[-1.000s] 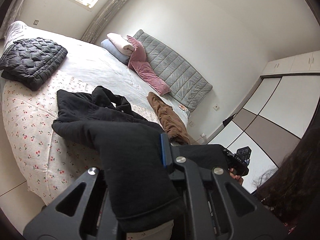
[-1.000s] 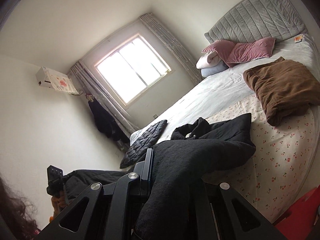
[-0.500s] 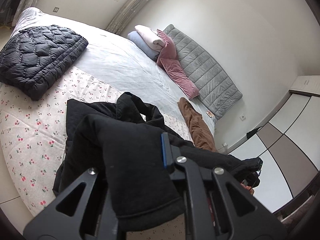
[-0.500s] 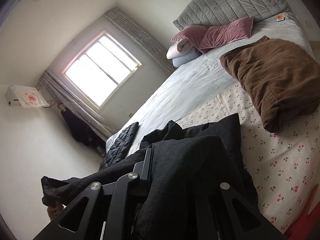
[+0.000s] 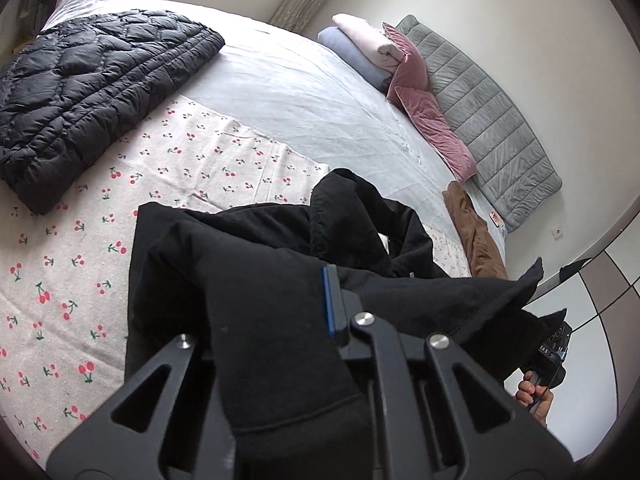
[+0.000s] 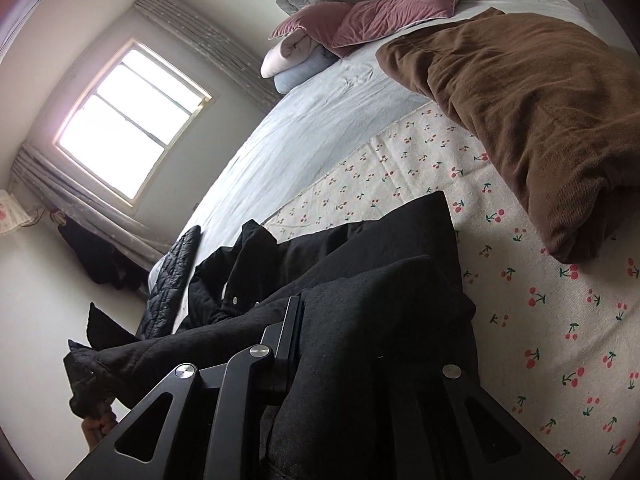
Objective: Fold large clothes
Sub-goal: 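Carry the hem with both grippers toward the collar, folding the coat in half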
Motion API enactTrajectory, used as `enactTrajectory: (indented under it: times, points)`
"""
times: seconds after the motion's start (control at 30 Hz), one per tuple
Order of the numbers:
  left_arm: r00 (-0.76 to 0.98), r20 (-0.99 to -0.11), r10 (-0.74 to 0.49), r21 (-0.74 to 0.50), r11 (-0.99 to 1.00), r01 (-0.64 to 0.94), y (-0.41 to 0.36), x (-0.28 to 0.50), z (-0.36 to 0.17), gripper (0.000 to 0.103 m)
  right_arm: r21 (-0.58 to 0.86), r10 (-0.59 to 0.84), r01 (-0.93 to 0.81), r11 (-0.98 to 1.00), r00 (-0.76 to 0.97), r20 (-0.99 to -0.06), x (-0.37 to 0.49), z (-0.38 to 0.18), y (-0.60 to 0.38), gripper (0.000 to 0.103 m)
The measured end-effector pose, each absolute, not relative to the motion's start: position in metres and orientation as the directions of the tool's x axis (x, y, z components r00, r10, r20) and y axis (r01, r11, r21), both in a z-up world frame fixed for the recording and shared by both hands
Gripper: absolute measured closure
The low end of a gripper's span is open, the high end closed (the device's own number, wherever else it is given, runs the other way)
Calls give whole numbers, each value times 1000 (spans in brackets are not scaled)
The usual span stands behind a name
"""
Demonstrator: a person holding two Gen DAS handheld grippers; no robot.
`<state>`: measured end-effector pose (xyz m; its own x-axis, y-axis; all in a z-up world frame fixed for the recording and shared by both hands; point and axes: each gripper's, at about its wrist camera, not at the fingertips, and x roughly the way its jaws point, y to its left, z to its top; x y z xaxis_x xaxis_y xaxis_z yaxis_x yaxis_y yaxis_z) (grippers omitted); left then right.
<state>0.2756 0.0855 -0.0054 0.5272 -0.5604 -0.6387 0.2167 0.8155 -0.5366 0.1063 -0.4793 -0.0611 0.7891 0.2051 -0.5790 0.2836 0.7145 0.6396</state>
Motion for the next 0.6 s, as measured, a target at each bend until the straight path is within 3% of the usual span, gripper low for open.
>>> enactTrajectory:
  times: [0.47, 0.57, 0.6]
  points:
    - [468, -696, -545, -510, 833, 213, 79, 286, -6, 88, 633, 250, 276, 723, 750, -612, 116, -56, -483, 82]
    - [442, -714, -544, -503, 837, 217, 78, 288, -1, 87, 655, 256, 280, 702, 759, -599, 109, -53, -490, 70]
    - [434, -718, -544, -502, 837, 217, 78, 288, 1, 86, 655, 244, 285, 699, 767, -594, 106, -50, -493, 57]
